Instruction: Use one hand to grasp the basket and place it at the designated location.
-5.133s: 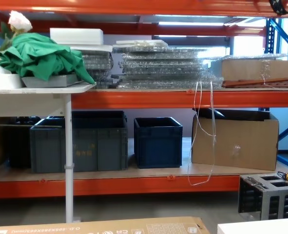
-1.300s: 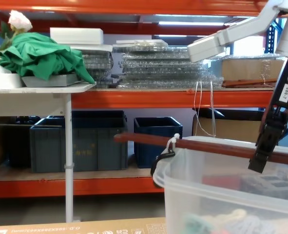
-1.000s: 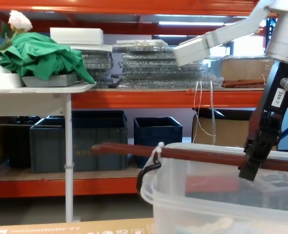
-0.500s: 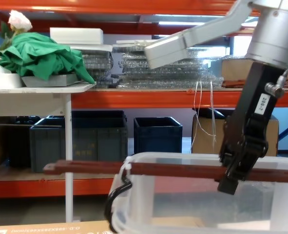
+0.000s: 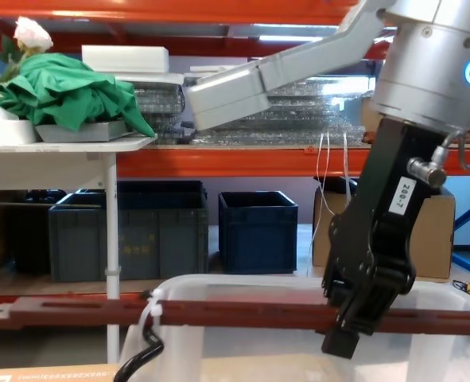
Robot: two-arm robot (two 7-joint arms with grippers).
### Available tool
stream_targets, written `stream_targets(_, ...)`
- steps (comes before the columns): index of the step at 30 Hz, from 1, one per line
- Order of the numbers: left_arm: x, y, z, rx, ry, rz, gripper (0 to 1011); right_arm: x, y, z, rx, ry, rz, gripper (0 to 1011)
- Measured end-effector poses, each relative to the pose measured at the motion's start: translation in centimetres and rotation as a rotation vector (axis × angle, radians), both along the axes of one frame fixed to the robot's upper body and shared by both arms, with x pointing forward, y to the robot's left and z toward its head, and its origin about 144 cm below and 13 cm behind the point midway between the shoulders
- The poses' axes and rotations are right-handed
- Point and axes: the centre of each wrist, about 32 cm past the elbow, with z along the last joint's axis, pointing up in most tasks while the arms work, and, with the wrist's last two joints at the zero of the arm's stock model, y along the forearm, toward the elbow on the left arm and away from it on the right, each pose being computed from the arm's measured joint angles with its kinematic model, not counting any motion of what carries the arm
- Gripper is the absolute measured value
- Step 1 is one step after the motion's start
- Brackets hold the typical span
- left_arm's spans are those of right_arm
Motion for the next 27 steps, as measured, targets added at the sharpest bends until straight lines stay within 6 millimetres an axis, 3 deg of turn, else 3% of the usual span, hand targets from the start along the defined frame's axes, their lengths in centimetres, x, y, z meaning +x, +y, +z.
stream_targets(16, 0.0, 0.0, 0.0, 0.0, 0.0, 0.0, 0, -2.6, 2.0, -1.7, 0.037, -0.007, 0.04, 235)
stream_targets(27, 0.0, 0.0, 0.0, 0.0, 0.0, 0.0, 0, -3.4, 2.9, -3.5, 0.024, -0.025, 0.016, 234)
